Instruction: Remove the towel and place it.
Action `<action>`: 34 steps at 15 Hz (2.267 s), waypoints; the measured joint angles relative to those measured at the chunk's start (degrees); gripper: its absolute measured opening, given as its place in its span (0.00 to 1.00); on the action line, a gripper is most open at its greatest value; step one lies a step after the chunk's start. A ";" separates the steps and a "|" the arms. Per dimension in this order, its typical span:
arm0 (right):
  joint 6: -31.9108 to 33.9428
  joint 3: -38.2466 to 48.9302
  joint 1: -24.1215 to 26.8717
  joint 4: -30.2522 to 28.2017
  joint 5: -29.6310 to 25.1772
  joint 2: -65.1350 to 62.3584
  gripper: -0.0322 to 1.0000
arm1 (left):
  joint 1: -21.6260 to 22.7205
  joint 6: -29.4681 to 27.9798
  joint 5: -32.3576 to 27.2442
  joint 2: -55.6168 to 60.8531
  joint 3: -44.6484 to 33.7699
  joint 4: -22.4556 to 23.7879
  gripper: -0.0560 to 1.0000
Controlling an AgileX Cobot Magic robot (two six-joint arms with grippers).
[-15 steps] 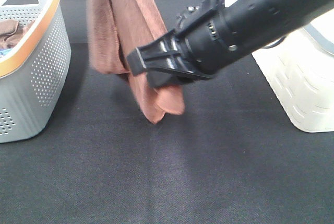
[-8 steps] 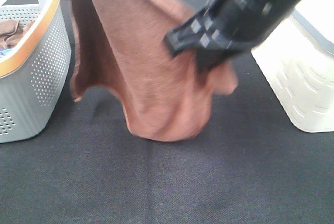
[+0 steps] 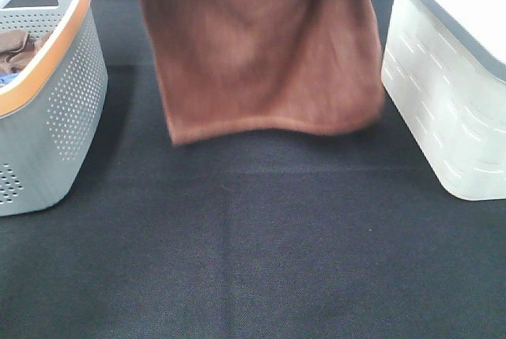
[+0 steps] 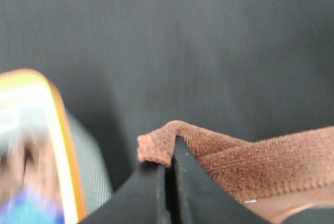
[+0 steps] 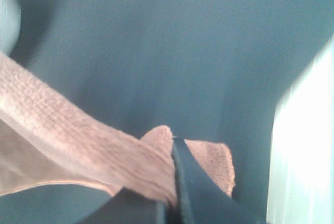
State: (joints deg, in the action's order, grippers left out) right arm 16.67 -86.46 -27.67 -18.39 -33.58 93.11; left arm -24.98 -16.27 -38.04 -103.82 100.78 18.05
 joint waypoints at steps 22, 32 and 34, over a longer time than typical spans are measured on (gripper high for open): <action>-25.61 -4.41 10.89 26.76 -20.00 22.29 0.03 | -2.98 3.44 -18.68 -16.73 0.40 -5.73 0.05; -26.01 1.49 11.29 31.11 -30.65 22.12 0.05 | -2.98 5.90 -30.48 -18.91 -2.64 -18.05 0.05; -25.95 2.41 11.29 31.11 -31.40 22.12 0.15 | -2.98 6.99 -30.71 -18.91 -5.79 -20.40 0.05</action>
State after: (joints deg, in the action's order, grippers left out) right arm -9.28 -84.05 -16.39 12.72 -64.97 115.22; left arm -27.96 -9.28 -68.75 -122.73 95.00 -2.35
